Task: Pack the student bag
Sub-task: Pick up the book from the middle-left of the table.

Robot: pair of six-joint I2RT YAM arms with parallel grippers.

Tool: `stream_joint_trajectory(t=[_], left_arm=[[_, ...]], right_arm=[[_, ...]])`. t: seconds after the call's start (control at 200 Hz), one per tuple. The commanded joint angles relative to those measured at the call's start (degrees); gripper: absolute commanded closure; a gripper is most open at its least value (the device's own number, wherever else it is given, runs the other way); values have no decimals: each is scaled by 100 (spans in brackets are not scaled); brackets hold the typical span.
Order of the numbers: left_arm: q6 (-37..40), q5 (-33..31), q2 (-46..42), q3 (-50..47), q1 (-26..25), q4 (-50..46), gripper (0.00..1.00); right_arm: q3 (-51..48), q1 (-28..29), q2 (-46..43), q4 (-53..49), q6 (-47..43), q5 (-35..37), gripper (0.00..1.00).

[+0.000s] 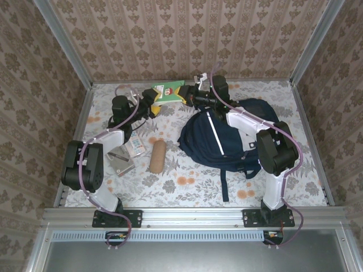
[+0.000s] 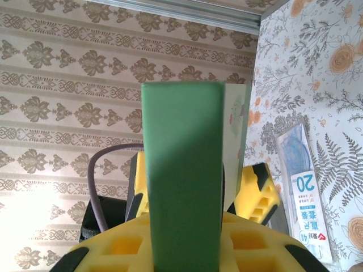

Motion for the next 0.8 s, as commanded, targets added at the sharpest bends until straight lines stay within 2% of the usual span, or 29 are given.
stream_joint_trajectory(t=[0.0, 0.085, 0.19, 0.305, 0.39, 0.635, 0.67, 0.695, 0.75, 0.795], left_arm=[[-529, -61, 204, -27, 25, 961, 29], [-698, -92, 319, -43, 64, 1298, 36], [-694, -78, 308, -68, 164, 1377, 39], [-615, -17, 269, -99, 244, 1338, 54], [-570, 42, 260, -95, 248, 1357, 58], [-513, 116, 242, -113, 232, 1491, 88], [-515, 127, 250, -119, 240, 1510, 96], [-523, 125, 244, -121, 238, 1522, 100], [-524, 131, 241, -143, 251, 1563, 100], [-541, 111, 226, -170, 273, 1631, 100]], right_arm=[[40, 26, -142, 541, 141, -203, 100], [8, 29, -132, 565, 154, -253, 100], [5, 7, -117, 549, 156, -371, 100], [11, 1, -81, 506, 138, -469, 100], [-3, -1, -61, 494, 130, -489, 100], [-6, -4, -23, 427, 87, -465, 98], [-5, -4, -23, 382, 49, -462, 95], [-8, -15, -31, 340, 17, -454, 87], [-30, -35, -78, 115, -147, -433, 63], [-40, -60, -145, -211, -393, -404, 58]])
